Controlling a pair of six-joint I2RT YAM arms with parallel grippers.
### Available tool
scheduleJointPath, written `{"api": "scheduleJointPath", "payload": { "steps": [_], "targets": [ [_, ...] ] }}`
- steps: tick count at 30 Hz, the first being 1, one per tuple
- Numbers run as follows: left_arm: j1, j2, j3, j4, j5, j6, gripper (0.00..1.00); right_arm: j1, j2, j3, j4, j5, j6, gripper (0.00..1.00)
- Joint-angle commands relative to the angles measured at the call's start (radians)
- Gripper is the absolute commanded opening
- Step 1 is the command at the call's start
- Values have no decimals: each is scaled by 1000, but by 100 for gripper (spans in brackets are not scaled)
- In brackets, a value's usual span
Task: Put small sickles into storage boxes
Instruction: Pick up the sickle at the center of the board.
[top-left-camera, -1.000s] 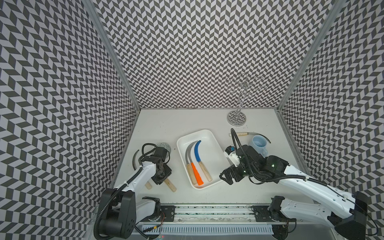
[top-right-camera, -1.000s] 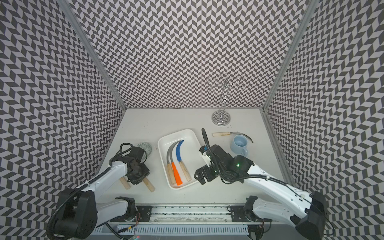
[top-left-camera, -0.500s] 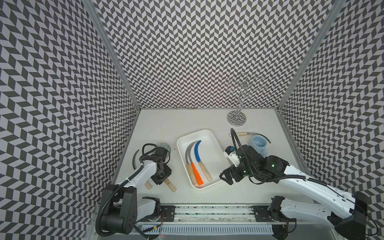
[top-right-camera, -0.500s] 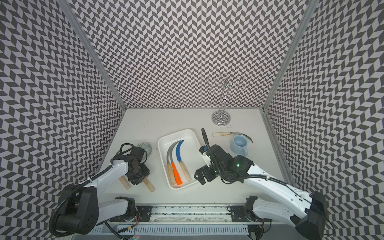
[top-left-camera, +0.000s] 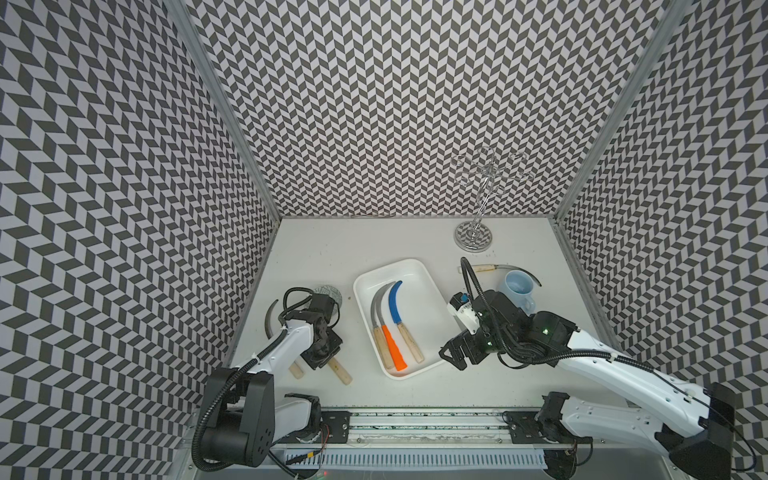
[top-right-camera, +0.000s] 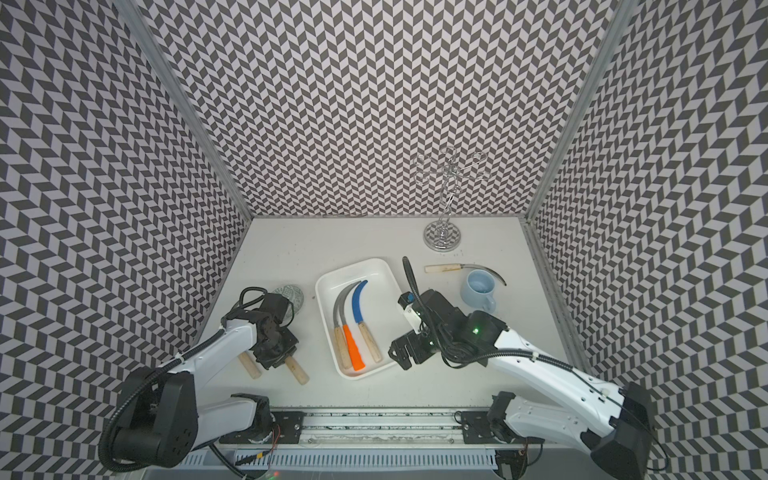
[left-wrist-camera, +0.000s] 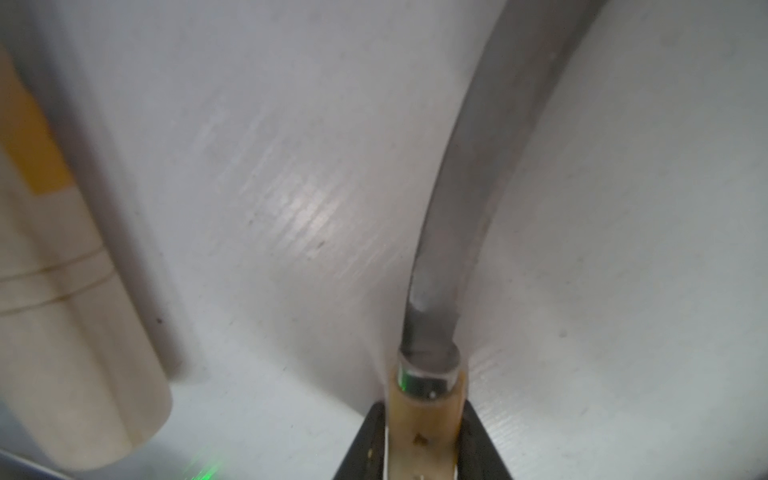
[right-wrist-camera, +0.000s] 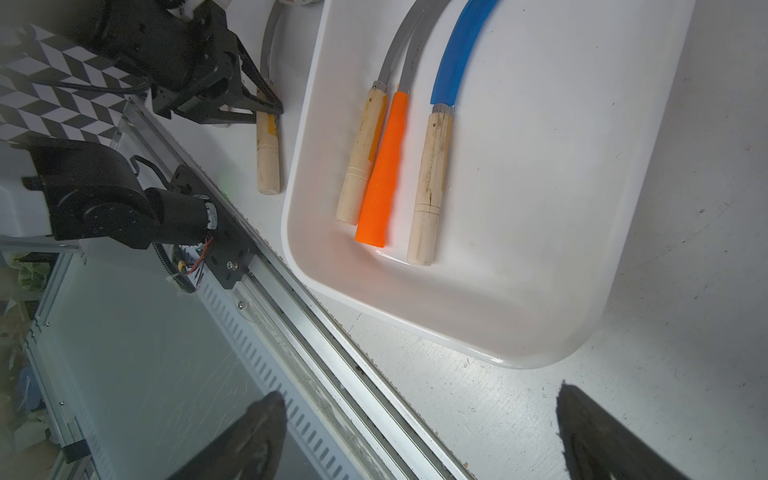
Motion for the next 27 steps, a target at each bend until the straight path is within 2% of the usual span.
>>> {"api": "scheduleJointPath", "payload": {
  "steps": [1,16,27],
  "targets": [
    [-8,16,-25,14,-15,-19,27,-5,-3,-7,34,0,-27,100],
    [-15,18,-26,3,-33,-34,7,-13,-11,-13,29,0,-36,100],
    [-13,-7,-16,-14,-43,-61,6,-19,-21,-19,31,0,-36,100]
  ]
}}
